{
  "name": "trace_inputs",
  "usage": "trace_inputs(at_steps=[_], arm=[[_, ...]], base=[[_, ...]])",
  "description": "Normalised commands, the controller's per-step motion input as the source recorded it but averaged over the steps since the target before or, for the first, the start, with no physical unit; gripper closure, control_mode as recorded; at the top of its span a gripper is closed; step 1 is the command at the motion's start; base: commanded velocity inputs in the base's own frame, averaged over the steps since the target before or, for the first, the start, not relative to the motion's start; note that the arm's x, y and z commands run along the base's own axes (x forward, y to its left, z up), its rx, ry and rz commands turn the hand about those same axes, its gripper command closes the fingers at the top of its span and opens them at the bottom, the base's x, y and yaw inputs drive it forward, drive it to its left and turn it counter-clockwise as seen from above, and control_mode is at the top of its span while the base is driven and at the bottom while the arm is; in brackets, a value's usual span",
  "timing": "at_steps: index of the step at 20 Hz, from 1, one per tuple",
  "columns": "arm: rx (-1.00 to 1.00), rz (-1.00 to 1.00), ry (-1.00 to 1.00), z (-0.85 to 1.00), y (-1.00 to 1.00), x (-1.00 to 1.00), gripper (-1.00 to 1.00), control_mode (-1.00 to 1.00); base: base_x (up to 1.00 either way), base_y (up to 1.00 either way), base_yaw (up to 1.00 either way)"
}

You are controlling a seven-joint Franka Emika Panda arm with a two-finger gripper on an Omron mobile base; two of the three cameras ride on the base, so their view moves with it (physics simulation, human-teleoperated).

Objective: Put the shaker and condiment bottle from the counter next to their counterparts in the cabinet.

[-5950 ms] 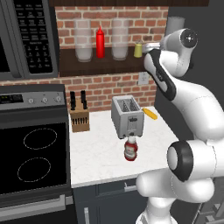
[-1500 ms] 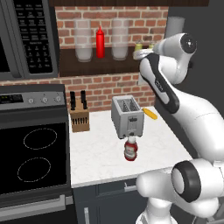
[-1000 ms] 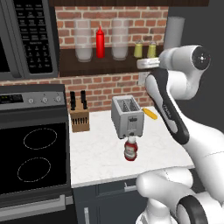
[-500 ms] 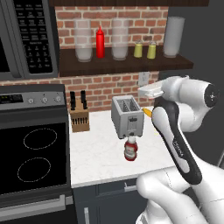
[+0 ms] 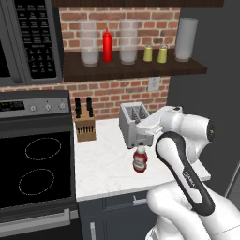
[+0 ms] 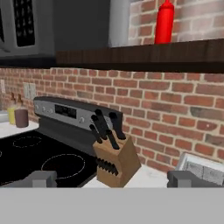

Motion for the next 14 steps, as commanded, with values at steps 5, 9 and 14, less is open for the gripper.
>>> trace_inputs(at_steps=[5, 9, 14], arm=[[0.00, 0.16, 0.00, -0.99, 0.30, 0.00, -1.00, -1.00], [0.00, 0.01, 0.00, -0.72, 0.00, 0.03, -1.00, -1.00], [0.00, 0.00, 0.00, -0.62, 0.00, 0.02, -1.00, -1.00]], base=[[0.00, 0.00, 0.00], [0.00, 0.00, 0.00], [0.00, 0.00, 0.00]])
